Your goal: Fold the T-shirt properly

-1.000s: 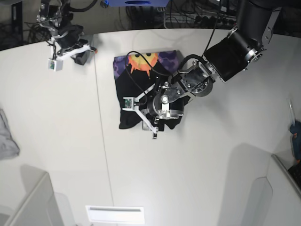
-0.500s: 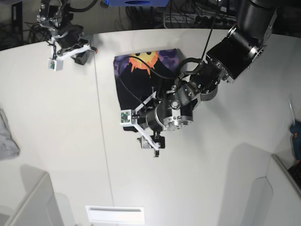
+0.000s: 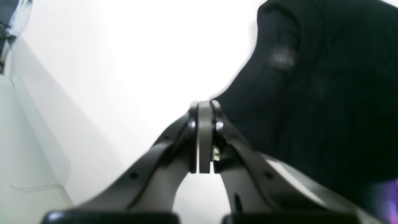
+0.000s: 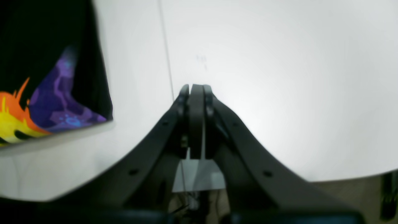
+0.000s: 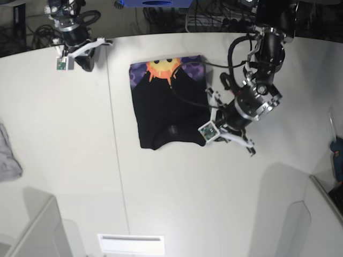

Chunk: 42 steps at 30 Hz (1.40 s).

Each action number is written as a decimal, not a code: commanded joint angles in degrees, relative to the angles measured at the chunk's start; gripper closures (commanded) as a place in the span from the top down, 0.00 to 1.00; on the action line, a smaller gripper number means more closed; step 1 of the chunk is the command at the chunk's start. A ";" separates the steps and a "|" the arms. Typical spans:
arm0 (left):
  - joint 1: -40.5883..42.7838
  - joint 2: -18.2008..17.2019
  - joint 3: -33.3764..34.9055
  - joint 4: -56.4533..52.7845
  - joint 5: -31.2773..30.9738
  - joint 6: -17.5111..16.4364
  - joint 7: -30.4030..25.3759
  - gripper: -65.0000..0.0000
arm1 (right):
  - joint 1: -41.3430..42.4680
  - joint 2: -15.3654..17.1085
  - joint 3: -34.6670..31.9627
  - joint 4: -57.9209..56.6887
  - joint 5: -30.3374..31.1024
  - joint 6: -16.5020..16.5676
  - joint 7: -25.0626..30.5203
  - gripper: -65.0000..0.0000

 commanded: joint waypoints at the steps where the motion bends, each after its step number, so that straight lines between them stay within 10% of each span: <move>1: 2.18 -1.35 -0.86 1.07 -0.60 0.22 -5.62 0.00 | -1.61 0.57 0.13 1.99 -1.61 0.20 2.66 0.00; 10: 26.26 -7.42 -8.60 0.55 -0.68 0.22 -36.66 0.00 | -10.40 0.57 0.74 3.57 -8.03 6.26 9.87 0.00; 29: 50.62 -7.77 -9.66 -7.19 -0.07 0.74 -46.33 0.00 | -27.19 7.34 0.39 3.40 -8.12 8.55 5.74 0.00; 42: 50.35 -7.15 -2.97 -31.10 -0.60 11.73 -46.41 0.00 | -21.66 14.02 -6.38 -10.32 -8.21 8.64 -4.81 0.00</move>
